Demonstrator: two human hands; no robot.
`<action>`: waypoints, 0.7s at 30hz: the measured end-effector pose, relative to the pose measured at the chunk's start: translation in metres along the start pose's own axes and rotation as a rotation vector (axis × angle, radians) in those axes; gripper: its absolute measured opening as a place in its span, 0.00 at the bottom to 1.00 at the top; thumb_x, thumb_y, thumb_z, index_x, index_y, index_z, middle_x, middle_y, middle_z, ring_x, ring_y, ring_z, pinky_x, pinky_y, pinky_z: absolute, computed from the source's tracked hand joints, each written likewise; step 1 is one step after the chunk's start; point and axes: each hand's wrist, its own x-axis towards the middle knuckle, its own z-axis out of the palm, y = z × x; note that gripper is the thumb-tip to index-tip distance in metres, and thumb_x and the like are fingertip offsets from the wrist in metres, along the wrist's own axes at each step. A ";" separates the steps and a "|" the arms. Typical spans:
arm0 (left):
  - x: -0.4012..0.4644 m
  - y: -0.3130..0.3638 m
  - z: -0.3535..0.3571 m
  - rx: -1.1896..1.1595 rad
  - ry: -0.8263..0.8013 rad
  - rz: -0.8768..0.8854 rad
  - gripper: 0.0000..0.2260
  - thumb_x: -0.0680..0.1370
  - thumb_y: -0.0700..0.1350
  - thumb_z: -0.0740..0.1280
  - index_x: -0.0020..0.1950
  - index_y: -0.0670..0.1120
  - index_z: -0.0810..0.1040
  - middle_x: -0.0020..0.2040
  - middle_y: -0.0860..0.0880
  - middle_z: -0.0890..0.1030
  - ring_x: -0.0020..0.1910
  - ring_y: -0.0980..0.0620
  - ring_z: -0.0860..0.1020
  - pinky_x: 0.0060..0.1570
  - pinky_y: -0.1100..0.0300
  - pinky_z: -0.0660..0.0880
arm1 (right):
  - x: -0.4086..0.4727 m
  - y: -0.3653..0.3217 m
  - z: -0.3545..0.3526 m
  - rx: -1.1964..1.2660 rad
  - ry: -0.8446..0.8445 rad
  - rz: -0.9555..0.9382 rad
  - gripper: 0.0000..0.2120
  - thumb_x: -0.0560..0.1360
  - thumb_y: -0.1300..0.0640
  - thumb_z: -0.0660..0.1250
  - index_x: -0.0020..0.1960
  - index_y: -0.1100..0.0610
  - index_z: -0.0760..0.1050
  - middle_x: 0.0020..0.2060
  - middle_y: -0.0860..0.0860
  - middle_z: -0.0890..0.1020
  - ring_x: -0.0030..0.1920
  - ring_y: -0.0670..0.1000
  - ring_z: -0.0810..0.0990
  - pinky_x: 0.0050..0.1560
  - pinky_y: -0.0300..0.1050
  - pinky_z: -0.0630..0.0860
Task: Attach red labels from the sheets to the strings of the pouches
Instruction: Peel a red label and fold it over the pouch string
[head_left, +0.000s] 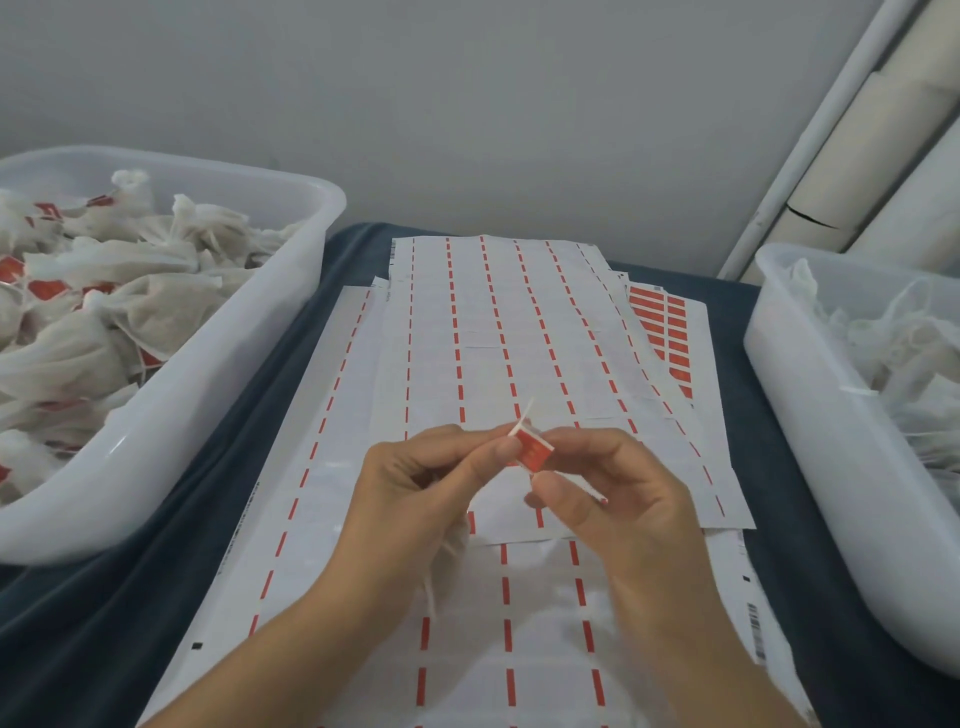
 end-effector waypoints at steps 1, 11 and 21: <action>-0.001 0.000 0.001 -0.016 -0.009 -0.006 0.08 0.60 0.57 0.68 0.35 0.60 0.84 0.27 0.56 0.79 0.28 0.64 0.74 0.29 0.74 0.69 | 0.000 0.000 0.001 0.022 -0.002 0.017 0.11 0.63 0.51 0.78 0.44 0.48 0.82 0.44 0.46 0.85 0.45 0.49 0.83 0.44 0.43 0.81; -0.003 0.001 0.001 -0.079 -0.057 -0.063 0.10 0.61 0.56 0.69 0.38 0.57 0.85 0.24 0.56 0.74 0.24 0.62 0.69 0.24 0.70 0.68 | 0.001 0.000 0.001 0.158 0.007 0.059 0.14 0.58 0.47 0.71 0.42 0.50 0.83 0.38 0.47 0.85 0.38 0.51 0.84 0.38 0.37 0.79; -0.004 0.001 0.002 -0.069 -0.064 -0.095 0.10 0.60 0.57 0.68 0.36 0.57 0.85 0.23 0.57 0.74 0.23 0.63 0.70 0.23 0.71 0.67 | 0.002 0.001 -0.001 0.174 0.001 0.056 0.11 0.56 0.46 0.71 0.36 0.49 0.83 0.35 0.48 0.85 0.36 0.51 0.84 0.38 0.36 0.79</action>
